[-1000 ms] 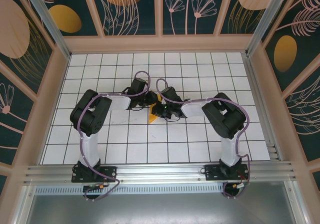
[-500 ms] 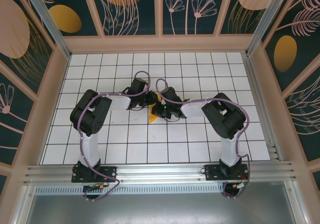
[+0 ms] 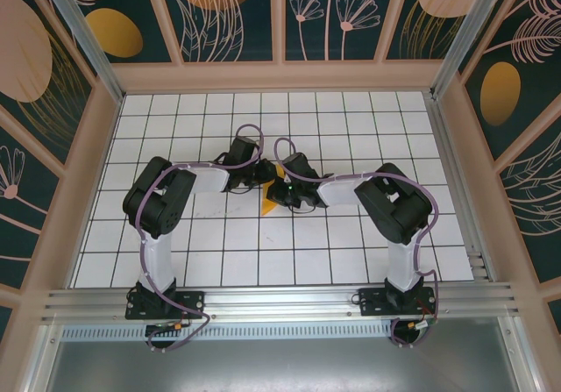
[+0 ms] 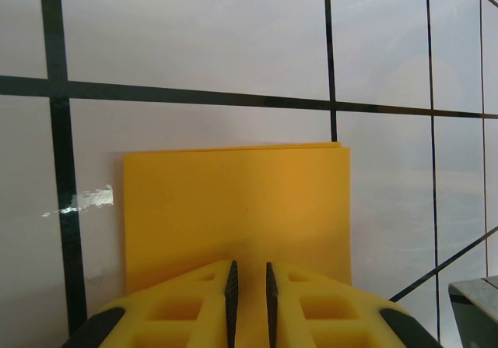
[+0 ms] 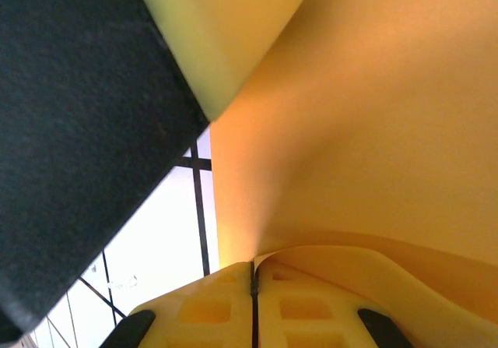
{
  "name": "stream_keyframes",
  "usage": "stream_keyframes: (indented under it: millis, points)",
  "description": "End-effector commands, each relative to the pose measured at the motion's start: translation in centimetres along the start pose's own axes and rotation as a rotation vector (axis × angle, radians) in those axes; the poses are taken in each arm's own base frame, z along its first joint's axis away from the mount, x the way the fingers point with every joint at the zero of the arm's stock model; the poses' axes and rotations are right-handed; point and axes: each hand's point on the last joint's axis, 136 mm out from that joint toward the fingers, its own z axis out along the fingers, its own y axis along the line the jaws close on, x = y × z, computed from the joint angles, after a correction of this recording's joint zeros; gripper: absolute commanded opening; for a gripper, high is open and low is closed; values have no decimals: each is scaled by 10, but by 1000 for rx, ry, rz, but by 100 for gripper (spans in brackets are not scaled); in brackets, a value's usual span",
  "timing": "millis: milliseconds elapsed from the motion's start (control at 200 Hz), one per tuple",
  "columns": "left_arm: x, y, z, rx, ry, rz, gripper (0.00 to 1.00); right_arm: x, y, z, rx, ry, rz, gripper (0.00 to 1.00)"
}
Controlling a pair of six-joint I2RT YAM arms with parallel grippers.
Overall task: Fold a paper plane with a square sheet of paper (pick it up from the middle)
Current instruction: Third fold the triangle at the center of the table.
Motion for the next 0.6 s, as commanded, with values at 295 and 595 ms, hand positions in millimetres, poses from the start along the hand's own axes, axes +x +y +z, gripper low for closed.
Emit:
stream_keyframes:
  millis: [295,595]
  points:
    - [-31,-8,-34,-17,-107,-35,30,10,-13,-2,43,21,11,20]
    - [-39,38,-68,-63,-196,-177,32,10,-13,-2,41,21,9,37]
